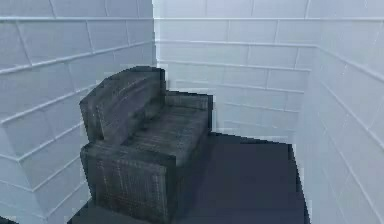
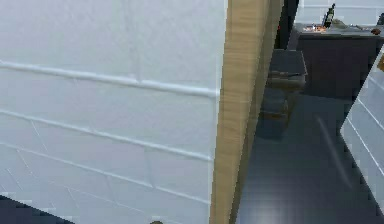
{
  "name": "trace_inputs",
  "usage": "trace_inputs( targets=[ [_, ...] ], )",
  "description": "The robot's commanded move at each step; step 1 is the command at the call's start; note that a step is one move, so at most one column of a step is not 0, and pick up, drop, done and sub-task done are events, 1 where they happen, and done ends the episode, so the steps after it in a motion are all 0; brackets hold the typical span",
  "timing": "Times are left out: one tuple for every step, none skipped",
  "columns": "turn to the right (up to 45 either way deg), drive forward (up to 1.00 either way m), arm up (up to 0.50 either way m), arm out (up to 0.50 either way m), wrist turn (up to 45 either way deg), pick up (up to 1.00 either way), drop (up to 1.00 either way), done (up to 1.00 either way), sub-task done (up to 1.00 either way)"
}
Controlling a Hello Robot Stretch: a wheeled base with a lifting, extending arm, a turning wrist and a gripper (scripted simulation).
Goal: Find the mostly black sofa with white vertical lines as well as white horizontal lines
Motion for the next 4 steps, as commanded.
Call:
trace_inputs(
  targets=[
    [0.0, 0.6, 0.0, 0.0, 0.0, 0.0, 0.0, 0.0, 0.0],
    [45.0, 0.0, 0.0, 0.0, 0.0, 0.0, 0.0, 0.0, 0.0],
    [45.0, 0.0, 0.0, 0.0, 0.0, 0.0, 0.0, 0.0, 0.0],
    [24.0, 0.0, 0.0, 0.0, 0.0, 0.0, 0.0, 0.0, 0.0]
  ],
)
